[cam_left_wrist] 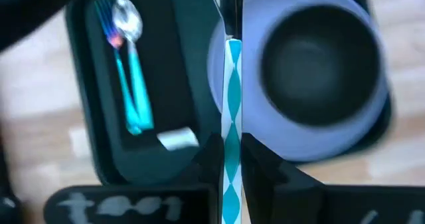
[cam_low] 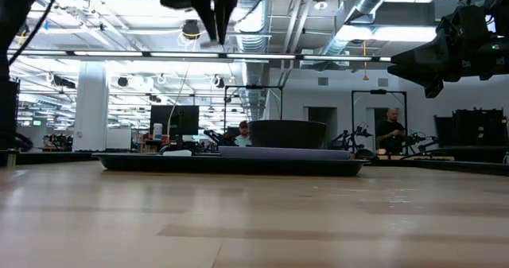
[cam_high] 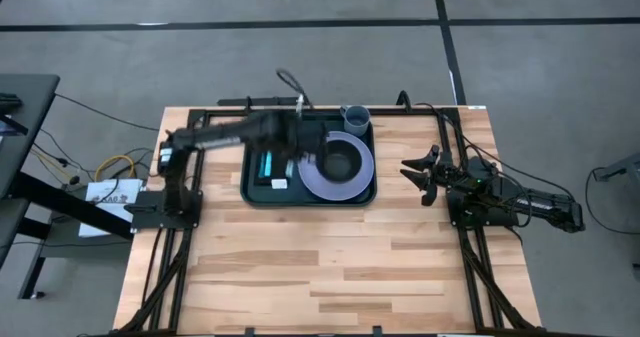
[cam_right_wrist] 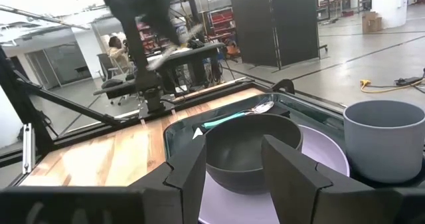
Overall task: Set up tray
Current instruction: Put the blue knife to the right of the green spoon on the black napkin
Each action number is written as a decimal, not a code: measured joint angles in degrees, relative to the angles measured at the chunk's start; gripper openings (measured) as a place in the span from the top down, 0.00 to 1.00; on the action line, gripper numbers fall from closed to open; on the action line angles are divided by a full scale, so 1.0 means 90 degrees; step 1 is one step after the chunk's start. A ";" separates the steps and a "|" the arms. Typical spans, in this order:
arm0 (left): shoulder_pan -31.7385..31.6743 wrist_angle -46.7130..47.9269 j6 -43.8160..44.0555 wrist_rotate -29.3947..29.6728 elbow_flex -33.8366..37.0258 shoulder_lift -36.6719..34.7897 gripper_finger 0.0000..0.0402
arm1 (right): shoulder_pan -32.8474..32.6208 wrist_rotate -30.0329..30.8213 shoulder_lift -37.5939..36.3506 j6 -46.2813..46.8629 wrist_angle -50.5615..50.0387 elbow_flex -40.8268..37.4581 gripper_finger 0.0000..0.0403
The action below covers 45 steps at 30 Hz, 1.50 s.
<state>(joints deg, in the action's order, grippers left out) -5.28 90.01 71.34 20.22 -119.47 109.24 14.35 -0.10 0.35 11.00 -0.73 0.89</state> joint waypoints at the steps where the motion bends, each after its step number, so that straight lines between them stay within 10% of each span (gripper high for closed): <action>1: -0.0263 -0.0003 -0.0288 -0.0084 0.0002 0.0012 0.97 | 0.0002 0.0000 -0.0001 0.0000 0.0000 0.0000 0.66; 14: -0.2970 -0.0857 -0.2454 -0.1704 0.1580 0.0490 0.97 | 0.0000 0.0000 0.0002 0.0000 0.0000 0.0000 0.66; 27: -0.3228 -0.3290 -0.1949 -0.2607 0.4098 0.0494 0.97 | 0.0000 0.0000 0.0000 0.0001 0.0000 0.0000 0.66; 45: -0.3063 -0.3564 -0.1852 -0.2788 0.4266 0.0489 0.97 | 0.0001 -0.0002 0.0001 0.0002 0.0000 0.0000 0.66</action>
<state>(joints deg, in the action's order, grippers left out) -32.85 57.94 54.68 -4.88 -81.08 113.65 14.36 -0.11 0.35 11.02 -0.73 0.89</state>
